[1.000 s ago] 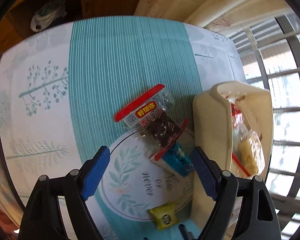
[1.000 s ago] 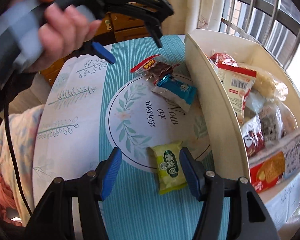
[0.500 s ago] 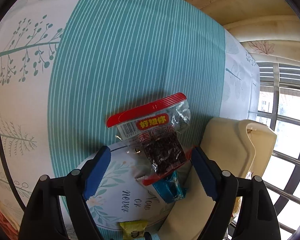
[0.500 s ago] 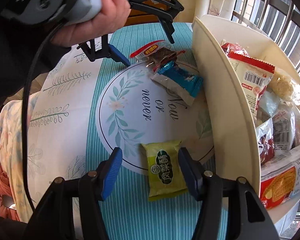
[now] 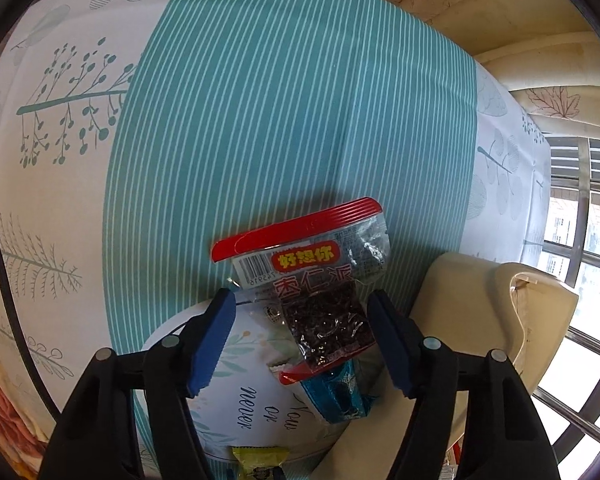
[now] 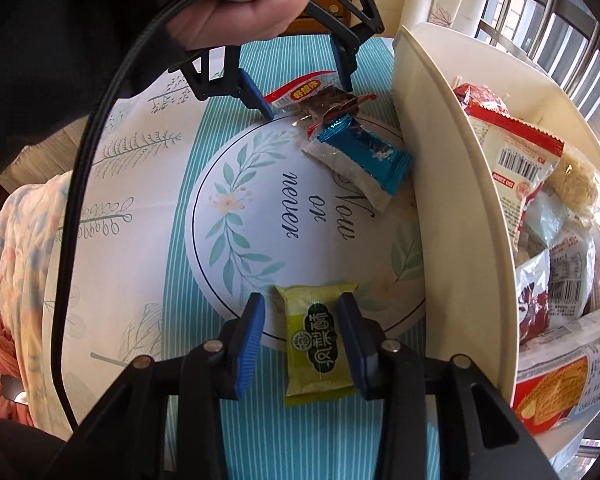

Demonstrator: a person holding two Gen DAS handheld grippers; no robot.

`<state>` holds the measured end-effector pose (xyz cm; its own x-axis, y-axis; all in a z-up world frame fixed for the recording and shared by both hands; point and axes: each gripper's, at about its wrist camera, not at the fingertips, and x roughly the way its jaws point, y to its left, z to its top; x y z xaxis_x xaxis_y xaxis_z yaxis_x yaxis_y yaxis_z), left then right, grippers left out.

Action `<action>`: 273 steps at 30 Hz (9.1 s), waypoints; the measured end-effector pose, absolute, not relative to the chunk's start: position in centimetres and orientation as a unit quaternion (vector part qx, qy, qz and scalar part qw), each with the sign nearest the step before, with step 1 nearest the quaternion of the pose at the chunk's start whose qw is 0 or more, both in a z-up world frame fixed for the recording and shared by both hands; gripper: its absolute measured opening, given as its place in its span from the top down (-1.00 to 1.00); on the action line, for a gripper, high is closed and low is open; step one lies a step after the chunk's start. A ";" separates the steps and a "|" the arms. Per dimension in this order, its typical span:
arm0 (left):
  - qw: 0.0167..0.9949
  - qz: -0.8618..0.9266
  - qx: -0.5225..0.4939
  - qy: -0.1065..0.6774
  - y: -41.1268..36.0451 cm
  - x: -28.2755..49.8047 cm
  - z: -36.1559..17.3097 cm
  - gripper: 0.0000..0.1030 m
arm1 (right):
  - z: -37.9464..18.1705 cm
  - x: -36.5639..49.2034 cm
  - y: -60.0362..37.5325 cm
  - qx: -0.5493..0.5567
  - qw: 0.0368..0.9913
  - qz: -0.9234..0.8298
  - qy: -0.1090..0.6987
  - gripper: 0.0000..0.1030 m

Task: Organize snacks
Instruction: 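Close the left gripper on the red-lidded clear box, then lift the red-lidded box with the left tool and carry it over the tray, then open the left gripper to drop the box into the tray, then withdraw both tools from the tray toward the blue and green packets, then grasp the blue packet with the left gripper while the right gripper grasps the green packet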

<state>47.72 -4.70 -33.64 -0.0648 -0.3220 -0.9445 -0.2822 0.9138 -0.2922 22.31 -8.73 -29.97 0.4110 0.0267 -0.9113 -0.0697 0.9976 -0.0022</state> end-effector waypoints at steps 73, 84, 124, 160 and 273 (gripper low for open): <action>0.805 -0.208 -0.212 0.514 6.7 29.9 -10.6 0.28 | -17.0 14.8 -7.5 0.070 0.900 0.000 0.430 1.00; 0.838 -0.257 -0.181 0.446 4.9 26.8 -7.8 0.28 | -15.2 14.8 -11.7 0.083 0.909 -0.021 0.408 1.00; 0.844 -0.265 -0.197 0.423 -15.5 24.0 -9.0 0.27 | -15.2 19.0 -31.7 0.042 0.889 0.087 0.448 0.99; 0.853 -0.180 -0.219 0.438 -8.3 22.2 -9.5 -0.10 | -16.0 19.3 -29.9 0.107 0.866 0.127 0.471 0.45; 0.757 -0.389 0.151 0.503 -5.1 32.8 -30.3 0.35 | -31.7 20.6 -10.4 0.042 0.819 0.031 0.572 0.27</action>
